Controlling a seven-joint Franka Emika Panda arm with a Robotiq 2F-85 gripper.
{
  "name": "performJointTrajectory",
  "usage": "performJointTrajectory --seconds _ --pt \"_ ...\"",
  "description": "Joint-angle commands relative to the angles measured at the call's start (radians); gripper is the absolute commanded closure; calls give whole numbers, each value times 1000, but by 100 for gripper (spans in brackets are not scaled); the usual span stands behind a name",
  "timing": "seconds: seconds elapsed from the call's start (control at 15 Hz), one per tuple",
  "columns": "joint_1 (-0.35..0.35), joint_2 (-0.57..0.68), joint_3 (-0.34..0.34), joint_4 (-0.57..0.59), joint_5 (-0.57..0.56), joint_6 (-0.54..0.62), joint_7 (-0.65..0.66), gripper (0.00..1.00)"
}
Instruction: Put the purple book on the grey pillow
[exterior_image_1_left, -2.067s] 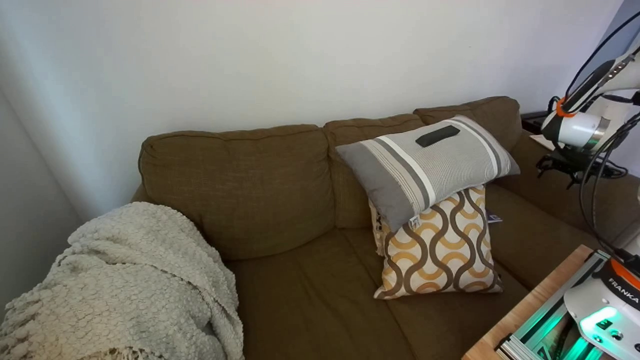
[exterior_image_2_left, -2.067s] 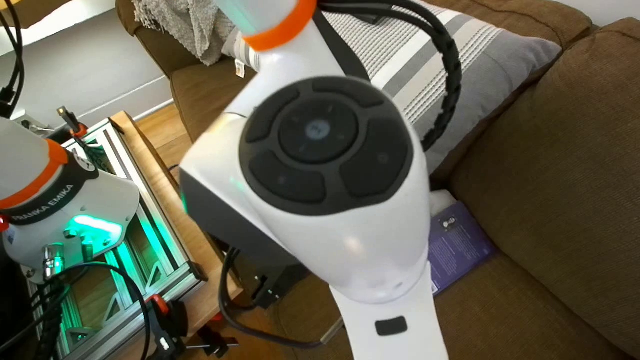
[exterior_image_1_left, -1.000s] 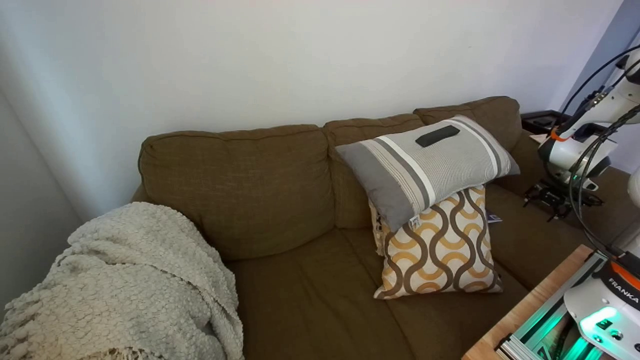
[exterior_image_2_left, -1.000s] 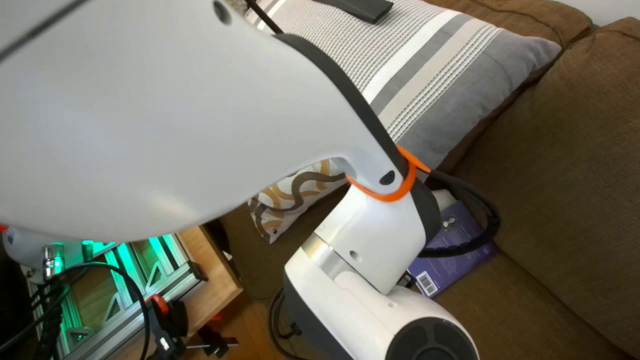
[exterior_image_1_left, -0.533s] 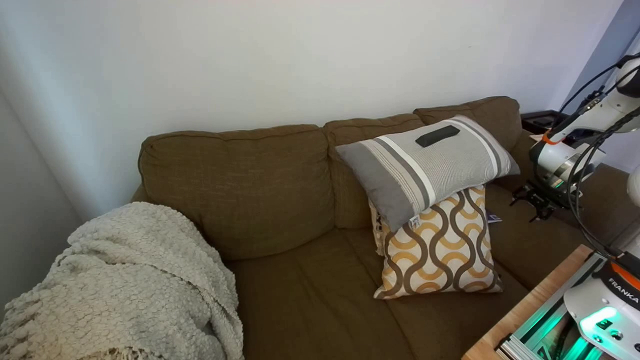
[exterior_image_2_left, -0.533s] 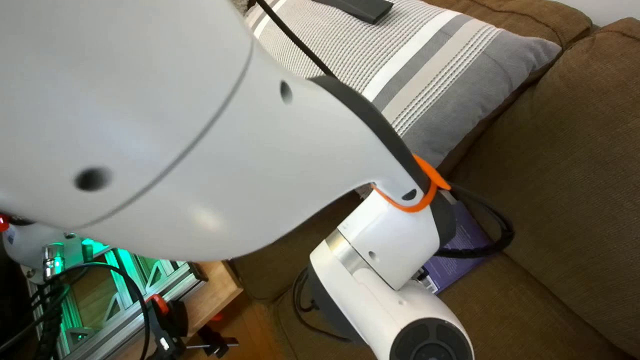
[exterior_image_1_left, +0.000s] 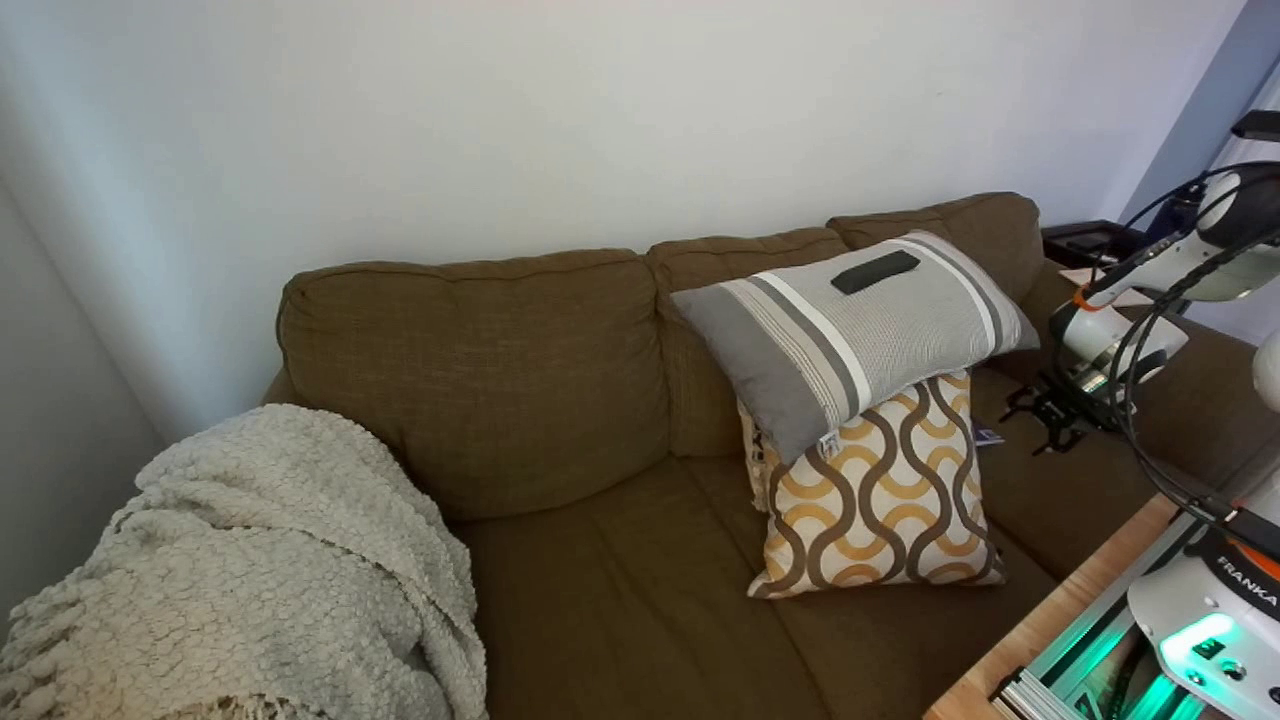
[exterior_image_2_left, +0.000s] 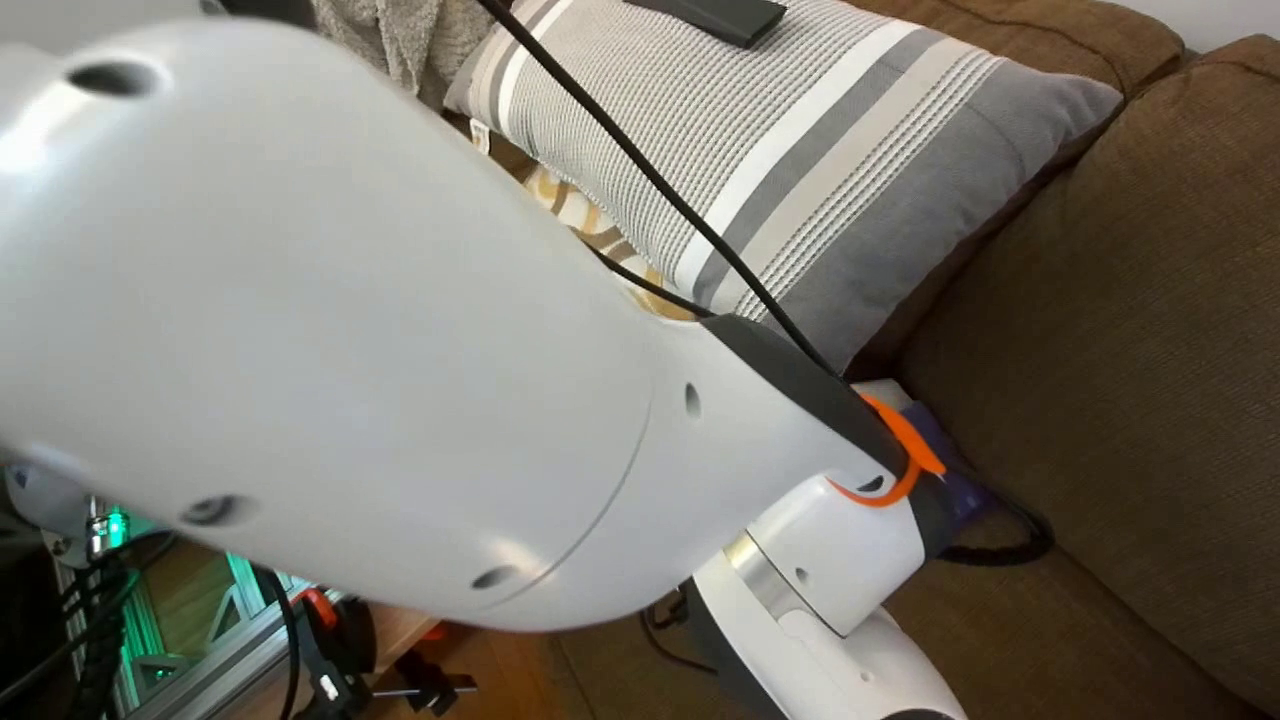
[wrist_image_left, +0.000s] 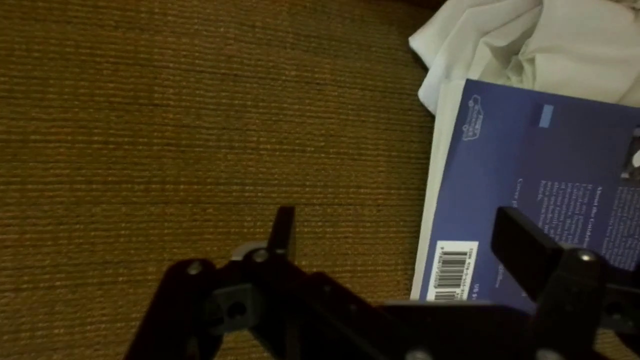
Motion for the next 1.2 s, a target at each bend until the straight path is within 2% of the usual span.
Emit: performJointTrajectory --seconds 0.0,0.2,0.27,0.47,0.93,1.13 --pt "9 20 -9 24 9 -12 -1 0" --pt "14 18 -9 24 9 -11 -2 0" --pt "-6 28 22 32 32 18 -44 0" --pt "-51 77 78 92 79 -9 -103 0" --pt "-98 212 144 254 166 -14 -239 0" --pt "-85 269 136 319 167 -18 -239 0"
